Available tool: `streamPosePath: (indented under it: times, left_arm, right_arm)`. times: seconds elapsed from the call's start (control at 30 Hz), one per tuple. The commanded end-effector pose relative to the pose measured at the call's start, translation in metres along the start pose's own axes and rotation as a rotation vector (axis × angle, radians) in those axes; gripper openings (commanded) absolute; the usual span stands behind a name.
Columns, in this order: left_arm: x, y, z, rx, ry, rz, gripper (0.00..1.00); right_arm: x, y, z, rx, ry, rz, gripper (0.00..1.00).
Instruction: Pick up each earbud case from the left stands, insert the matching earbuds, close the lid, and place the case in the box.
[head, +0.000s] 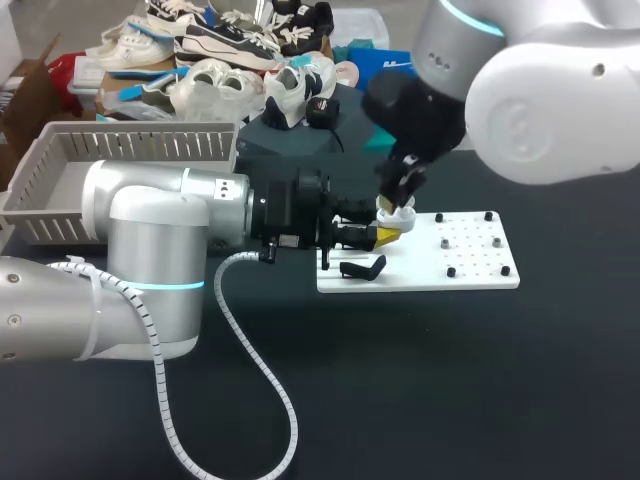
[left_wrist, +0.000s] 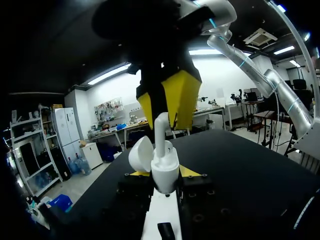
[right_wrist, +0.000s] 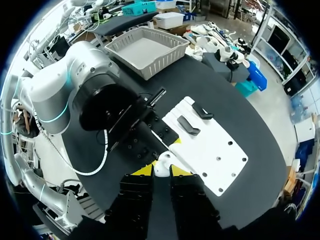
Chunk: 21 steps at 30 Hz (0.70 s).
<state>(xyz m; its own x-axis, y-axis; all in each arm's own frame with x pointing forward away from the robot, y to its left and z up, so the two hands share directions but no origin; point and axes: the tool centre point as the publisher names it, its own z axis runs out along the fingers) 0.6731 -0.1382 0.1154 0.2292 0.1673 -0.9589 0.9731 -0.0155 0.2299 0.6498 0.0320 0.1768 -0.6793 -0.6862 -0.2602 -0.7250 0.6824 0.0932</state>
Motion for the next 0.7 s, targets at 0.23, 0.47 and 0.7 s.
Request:
streamPosePath:
  times: [0.23, 0.47, 0.7]
  left_arm:
    - [0.0004, 0.0009, 0.0003, 0.002, 0.001, 0.0, 0.0]
    - [0.0004, 0.0009, 0.0003, 0.002, 0.001, 0.0, 0.0]
    - [0.0004, 0.0009, 0.0003, 0.002, 0.001, 0.0, 0.0]
  right_arm:
    - [-0.0017, 0.0003, 0.0041, -0.003, 0.013, -0.003, 0.0]
    - [-0.002, -0.0007, 0.0074, -0.002, 0.019, 0.002, 0.0]
    - [-0.0043, -0.0013, 0.0098, -0.007, 0.018, 0.0, 0.0]
